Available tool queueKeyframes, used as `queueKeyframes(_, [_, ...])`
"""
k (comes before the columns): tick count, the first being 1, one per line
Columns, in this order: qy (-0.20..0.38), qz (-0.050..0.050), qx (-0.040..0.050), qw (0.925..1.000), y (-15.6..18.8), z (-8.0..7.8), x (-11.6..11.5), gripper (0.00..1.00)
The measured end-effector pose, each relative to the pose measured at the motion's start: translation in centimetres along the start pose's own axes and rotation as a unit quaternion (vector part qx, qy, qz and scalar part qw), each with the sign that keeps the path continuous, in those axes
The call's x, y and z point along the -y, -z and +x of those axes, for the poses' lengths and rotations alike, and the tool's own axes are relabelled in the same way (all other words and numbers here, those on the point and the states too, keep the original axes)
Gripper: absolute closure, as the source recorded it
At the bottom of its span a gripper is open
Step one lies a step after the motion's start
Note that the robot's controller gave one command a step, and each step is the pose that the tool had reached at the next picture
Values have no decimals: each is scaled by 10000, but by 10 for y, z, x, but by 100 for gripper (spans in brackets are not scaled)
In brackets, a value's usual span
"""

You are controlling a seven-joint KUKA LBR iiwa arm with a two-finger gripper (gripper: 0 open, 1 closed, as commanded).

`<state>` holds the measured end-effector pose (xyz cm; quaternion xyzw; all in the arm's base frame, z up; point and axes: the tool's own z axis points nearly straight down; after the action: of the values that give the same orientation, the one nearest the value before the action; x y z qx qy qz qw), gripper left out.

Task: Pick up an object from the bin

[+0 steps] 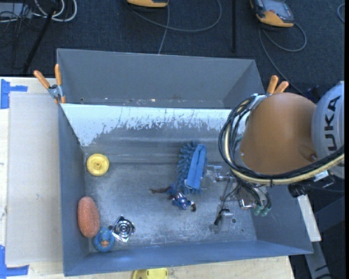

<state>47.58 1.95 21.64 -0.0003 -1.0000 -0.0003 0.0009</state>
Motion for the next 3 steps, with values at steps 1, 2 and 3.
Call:
queueKeyframes(1, [-1, 0, 0, 10000, 0, 0, 0, 0])
queueKeyframes(2, [15, -2, 49, 10000, -41, -61, -17, 0])
queueKeyframes(3, [52, 7, 31, 10000, -64, -103, 15, 0])
